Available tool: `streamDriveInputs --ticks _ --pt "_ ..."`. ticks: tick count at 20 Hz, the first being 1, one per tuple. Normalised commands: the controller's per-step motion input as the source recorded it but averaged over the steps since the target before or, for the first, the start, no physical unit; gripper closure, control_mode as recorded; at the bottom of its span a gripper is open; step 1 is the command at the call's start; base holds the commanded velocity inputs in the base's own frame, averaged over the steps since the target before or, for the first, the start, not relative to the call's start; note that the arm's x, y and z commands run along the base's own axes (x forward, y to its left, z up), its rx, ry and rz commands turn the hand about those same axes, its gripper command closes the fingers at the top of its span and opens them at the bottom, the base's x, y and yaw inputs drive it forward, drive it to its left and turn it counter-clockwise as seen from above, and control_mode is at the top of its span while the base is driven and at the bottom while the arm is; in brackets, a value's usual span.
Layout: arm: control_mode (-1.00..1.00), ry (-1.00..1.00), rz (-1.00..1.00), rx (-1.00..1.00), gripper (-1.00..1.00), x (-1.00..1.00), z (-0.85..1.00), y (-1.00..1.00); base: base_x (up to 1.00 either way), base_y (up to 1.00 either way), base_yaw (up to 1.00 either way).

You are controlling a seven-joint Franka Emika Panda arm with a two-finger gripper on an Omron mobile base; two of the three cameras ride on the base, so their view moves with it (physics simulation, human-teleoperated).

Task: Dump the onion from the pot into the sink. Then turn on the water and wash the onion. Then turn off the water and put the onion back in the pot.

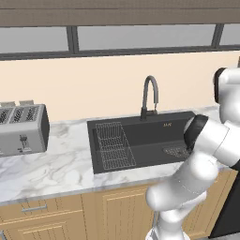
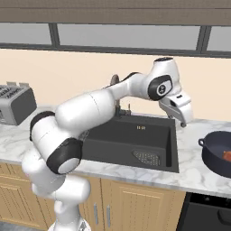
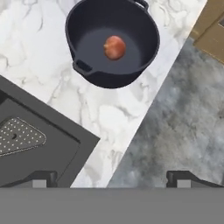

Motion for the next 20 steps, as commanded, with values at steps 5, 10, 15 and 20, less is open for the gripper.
streamDriveInputs --ticks 5,10,15,20 --pt "-1.0 0.08 -0.36 0.07 -1.0 0.19 -0.05 -1.0 0.0 0.0 0.0" --pt "-1.0 0.0 -0.05 0.28 -1.0 0.05 0.0 -1.0 0.0 0.0 0.0" --pt "-1.0 0.0 0.0 0.33 -1.0 0.08 0.0 -1.0 0.0 0.0 0.0" --pt "-1.0 0.0 0.02 0.18 -1.0 0.36 0.0 -0.93 0.0 0.0 0.0"
